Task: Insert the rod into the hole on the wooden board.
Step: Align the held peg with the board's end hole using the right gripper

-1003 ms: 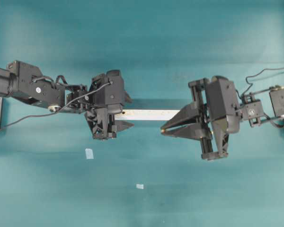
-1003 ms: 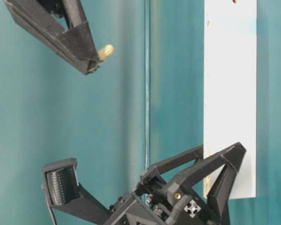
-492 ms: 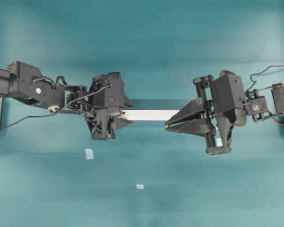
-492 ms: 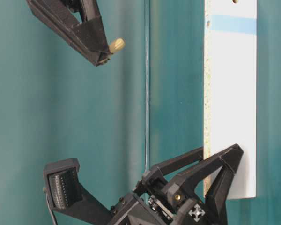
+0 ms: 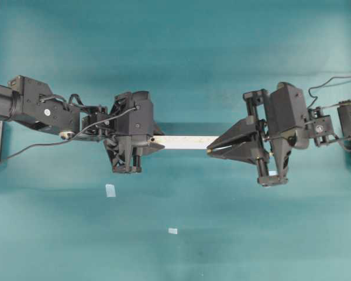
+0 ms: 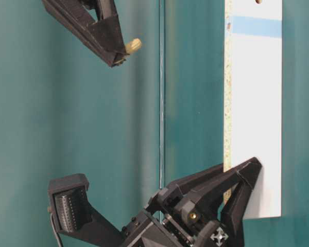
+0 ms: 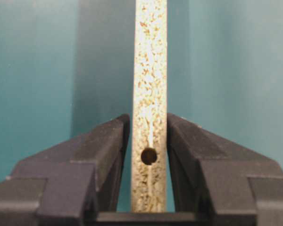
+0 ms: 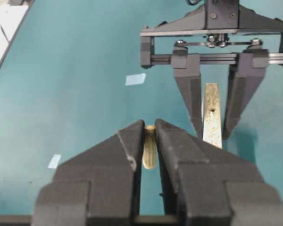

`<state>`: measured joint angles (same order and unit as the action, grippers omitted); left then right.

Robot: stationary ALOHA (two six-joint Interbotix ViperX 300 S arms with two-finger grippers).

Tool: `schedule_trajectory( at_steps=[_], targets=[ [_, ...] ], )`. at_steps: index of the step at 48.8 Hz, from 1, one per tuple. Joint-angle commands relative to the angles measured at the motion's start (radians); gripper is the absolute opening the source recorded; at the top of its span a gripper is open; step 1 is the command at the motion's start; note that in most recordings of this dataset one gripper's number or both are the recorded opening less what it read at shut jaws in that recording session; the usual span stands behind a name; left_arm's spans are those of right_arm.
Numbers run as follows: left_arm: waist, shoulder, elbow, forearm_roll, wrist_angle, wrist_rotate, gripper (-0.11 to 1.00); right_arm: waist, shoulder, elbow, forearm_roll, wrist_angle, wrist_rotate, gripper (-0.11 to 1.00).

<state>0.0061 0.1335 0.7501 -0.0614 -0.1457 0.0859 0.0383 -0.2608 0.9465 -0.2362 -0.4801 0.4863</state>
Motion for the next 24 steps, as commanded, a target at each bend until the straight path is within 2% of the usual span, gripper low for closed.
schedule_trajectory(
  at_steps=[1,17,24],
  targets=[
    [-0.002,-0.012,-0.008,0.003,-0.008,0.008,0.39,-0.011,-0.021,0.002,0.003,-0.035,-0.002,0.1],
    [-0.002,-0.012,0.0,0.003,-0.008,0.006,0.32,-0.017,-0.021,0.04,0.002,-0.066,-0.008,0.1],
    [-0.003,-0.014,0.002,0.002,-0.008,0.005,0.32,-0.037,-0.021,0.094,0.012,-0.15,-0.038,0.1]
  ],
)
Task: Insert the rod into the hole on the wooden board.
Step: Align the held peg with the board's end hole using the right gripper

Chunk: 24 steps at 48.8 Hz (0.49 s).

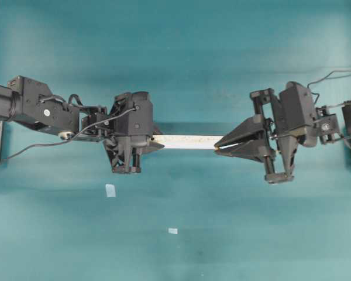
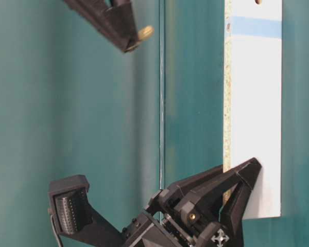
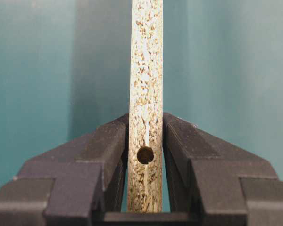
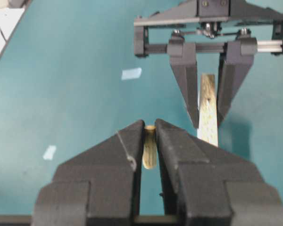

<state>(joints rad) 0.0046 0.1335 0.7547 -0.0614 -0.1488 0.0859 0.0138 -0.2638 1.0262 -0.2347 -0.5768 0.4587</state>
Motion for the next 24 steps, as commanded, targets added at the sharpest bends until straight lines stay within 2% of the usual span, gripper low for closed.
schedule_trajectory(
  at_steps=[1,4,10,13,18,24],
  targets=[
    [-0.002,-0.012,-0.003,0.002,-0.006,0.005,0.32,-0.015,-0.018,0.023,0.015,-0.072,-0.018,0.1],
    [-0.003,-0.014,-0.005,0.002,-0.005,0.005,0.32,-0.025,-0.018,0.054,0.044,-0.137,-0.043,0.1],
    [-0.002,-0.014,-0.005,0.003,-0.006,0.008,0.32,-0.031,-0.011,0.13,0.146,-0.272,-0.123,0.1],
    [-0.003,-0.012,-0.003,0.003,-0.005,0.008,0.32,-0.031,-0.006,0.163,0.179,-0.322,-0.156,0.1],
    [-0.002,-0.012,-0.002,0.003,-0.006,0.008,0.32,-0.031,0.002,0.201,0.218,-0.385,-0.195,0.1],
    [-0.003,-0.014,0.0,0.002,-0.005,0.006,0.32,-0.031,0.028,0.218,0.235,-0.426,-0.206,0.1]
  ],
)
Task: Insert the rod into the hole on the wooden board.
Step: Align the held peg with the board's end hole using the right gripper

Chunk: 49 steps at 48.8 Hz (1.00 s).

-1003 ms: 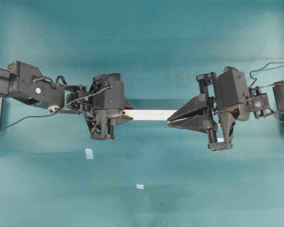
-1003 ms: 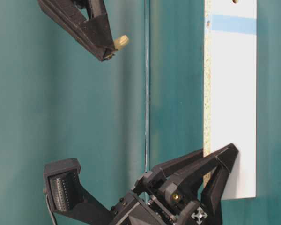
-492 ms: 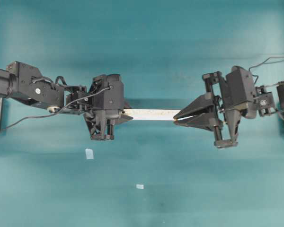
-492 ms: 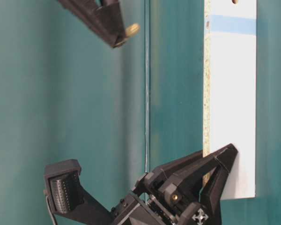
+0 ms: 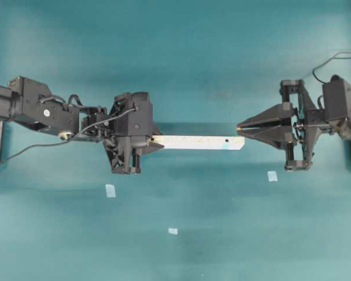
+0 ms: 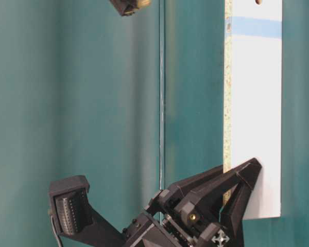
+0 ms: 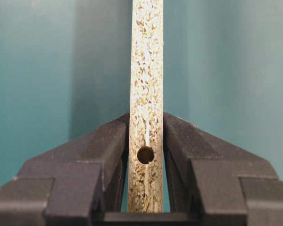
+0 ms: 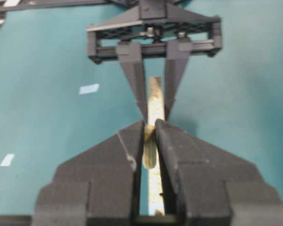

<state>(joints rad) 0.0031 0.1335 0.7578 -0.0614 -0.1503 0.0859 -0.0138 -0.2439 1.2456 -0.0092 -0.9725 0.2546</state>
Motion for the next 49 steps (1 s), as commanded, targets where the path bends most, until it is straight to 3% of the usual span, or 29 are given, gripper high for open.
schedule_trajectory(
  at_steps=[1,22,49],
  targets=[
    [0.0,-0.012,-0.003,0.003,-0.003,0.006,0.32,-0.003,0.015,-0.002,0.011,-0.035,-0.002,0.1],
    [-0.002,-0.014,-0.002,0.002,-0.003,0.006,0.32,-0.002,0.207,-0.037,0.014,-0.183,-0.002,0.1],
    [-0.002,-0.014,0.008,0.002,-0.003,0.005,0.32,0.0,0.319,-0.067,0.014,-0.216,-0.003,0.1]
  ],
)
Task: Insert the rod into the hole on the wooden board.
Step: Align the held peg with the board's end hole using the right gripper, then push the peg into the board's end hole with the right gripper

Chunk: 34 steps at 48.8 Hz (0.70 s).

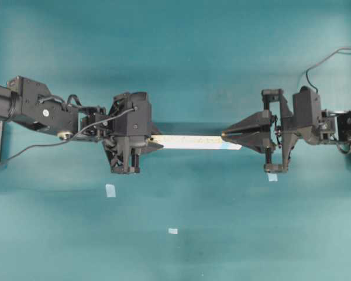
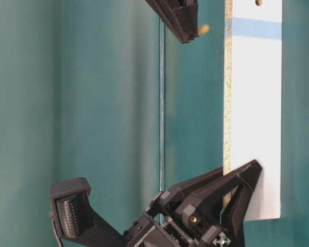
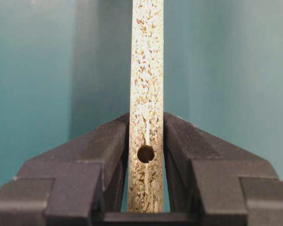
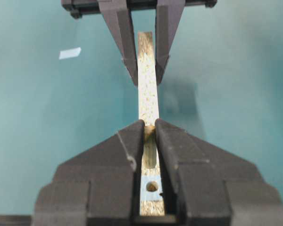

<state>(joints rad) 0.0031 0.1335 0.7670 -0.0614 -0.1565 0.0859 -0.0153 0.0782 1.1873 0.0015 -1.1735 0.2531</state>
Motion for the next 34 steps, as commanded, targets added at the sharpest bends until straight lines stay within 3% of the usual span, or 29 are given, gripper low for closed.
schedule_trajectory(
  at_steps=[1,34],
  targets=[
    [0.0,-0.014,-0.002,0.003,0.003,0.005,0.32,0.0,0.0,-0.011,0.003,-0.017,-0.002,0.1],
    [-0.002,-0.012,-0.002,0.002,0.003,0.005,0.32,0.002,0.052,-0.018,0.003,-0.018,-0.003,0.1]
  ],
)
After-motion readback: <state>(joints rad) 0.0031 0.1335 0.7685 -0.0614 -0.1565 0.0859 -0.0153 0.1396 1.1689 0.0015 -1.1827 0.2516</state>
